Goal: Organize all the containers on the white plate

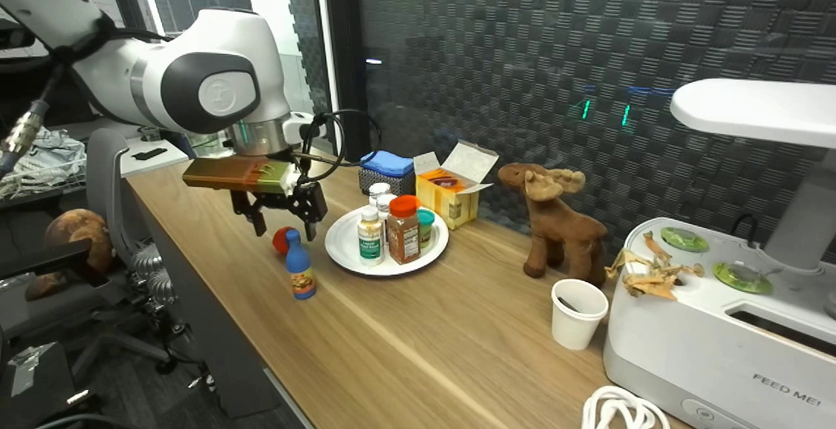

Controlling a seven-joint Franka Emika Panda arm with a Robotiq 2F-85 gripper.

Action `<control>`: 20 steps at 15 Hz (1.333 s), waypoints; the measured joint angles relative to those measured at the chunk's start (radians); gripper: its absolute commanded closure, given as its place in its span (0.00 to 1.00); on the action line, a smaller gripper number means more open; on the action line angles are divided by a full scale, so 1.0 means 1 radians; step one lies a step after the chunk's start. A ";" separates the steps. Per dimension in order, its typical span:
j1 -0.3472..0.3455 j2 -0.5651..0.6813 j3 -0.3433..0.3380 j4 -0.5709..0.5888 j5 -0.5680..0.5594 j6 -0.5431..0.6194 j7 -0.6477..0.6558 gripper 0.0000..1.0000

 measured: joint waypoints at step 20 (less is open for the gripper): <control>-0.023 0.018 0.014 0.080 0.041 -0.043 -0.063 0.71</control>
